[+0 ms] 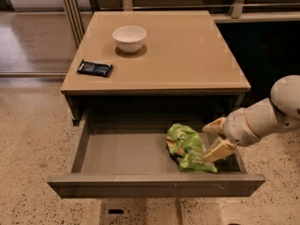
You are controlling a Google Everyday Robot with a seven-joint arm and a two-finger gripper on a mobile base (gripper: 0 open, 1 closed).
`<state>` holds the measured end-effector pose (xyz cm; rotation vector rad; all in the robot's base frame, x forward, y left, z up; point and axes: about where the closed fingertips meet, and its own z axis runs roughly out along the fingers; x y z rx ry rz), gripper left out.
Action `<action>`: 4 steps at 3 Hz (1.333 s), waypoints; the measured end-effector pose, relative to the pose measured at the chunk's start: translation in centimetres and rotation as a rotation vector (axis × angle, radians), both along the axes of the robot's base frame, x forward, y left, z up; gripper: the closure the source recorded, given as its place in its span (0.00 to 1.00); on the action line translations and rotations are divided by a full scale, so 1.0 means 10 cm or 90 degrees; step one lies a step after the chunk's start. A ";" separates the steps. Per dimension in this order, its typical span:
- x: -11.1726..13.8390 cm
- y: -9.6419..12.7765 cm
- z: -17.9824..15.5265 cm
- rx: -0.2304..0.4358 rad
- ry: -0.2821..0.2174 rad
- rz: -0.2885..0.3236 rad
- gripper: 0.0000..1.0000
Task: Pick green rice chip bag from top drawer and place on counter
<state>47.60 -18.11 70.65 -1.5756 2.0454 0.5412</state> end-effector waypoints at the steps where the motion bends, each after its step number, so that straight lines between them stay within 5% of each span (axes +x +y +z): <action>1: 0.05 0.05 -0.14 0.022 0.003 0.001 0.04; 4: 0.43 0.35 -0.53 0.063 -0.043 -0.008 0.04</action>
Offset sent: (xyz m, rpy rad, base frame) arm 0.0165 0.0137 -0.0307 0.0942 -0.0182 0.0049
